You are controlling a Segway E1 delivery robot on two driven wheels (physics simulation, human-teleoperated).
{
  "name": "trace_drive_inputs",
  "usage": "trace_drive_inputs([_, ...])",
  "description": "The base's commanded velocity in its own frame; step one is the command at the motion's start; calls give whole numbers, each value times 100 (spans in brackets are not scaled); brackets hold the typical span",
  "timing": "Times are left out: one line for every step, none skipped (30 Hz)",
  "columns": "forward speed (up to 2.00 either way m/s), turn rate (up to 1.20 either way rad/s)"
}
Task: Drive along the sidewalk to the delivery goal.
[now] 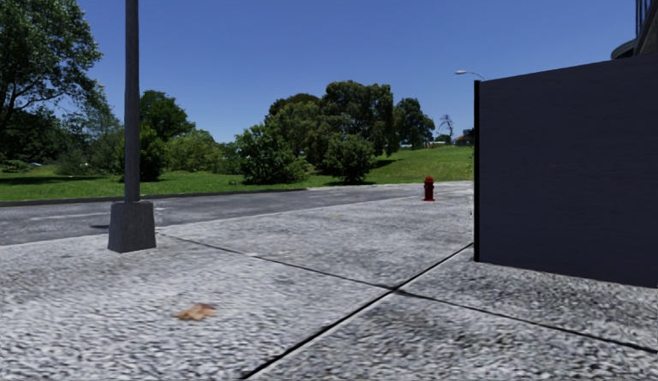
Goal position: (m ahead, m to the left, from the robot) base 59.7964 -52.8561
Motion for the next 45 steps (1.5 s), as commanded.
trace_drive_inputs([200, 0])
trace_drive_inputs([200, 0])
trace_drive_inputs([200, 0])
trace_drive_inputs([200, 0])
trace_drive_inputs([200, 0])
trace_drive_inputs([200, 0])
trace_drive_inputs([200, 0])
trace_drive_inputs([200, 0])
trace_drive_inputs([200, 0])
trace_drive_inputs([200, 0])
trace_drive_inputs([200, 0])
trace_drive_inputs([200, 0])
trace_drive_inputs([200, 0])
trace_drive_inputs([200, -6])
trace_drive_inputs([200, -6])
trace_drive_inputs([200, -19])
trace_drive_inputs([200, -29])
trace_drive_inputs([200, -35])
trace_drive_inputs([200, -35])
trace_drive_inputs([200, -37])
trace_drive_inputs([200, -38])
trace_drive_inputs([200, -39])
trace_drive_inputs([200, -39])
trace_drive_inputs([200, -39])
trace_drive_inputs([200, -41])
trace_drive_inputs([200, -43])
trace_drive_inputs([200, -43])
trace_drive_inputs([200, -44])
trace_drive_inputs([200, -44])
trace_drive_inputs([200, -44])
trace_drive_inputs([200, -44])
trace_drive_inputs([200, -44])
trace_drive_inputs([200, -44])
trace_drive_inputs([200, -44])
trace_drive_inputs([200, -44])
trace_drive_inputs([200, -44])
trace_drive_inputs([200, -44])
trace_drive_inputs([200, -44])
trace_drive_inputs([200, -44])
trace_drive_inputs([200, -44])
trace_drive_inputs([200, -45])
trace_drive_inputs([200, -45])
trace_drive_inputs([200, -45])
trace_drive_inputs([200, -45])
trace_drive_inputs([200, -45])
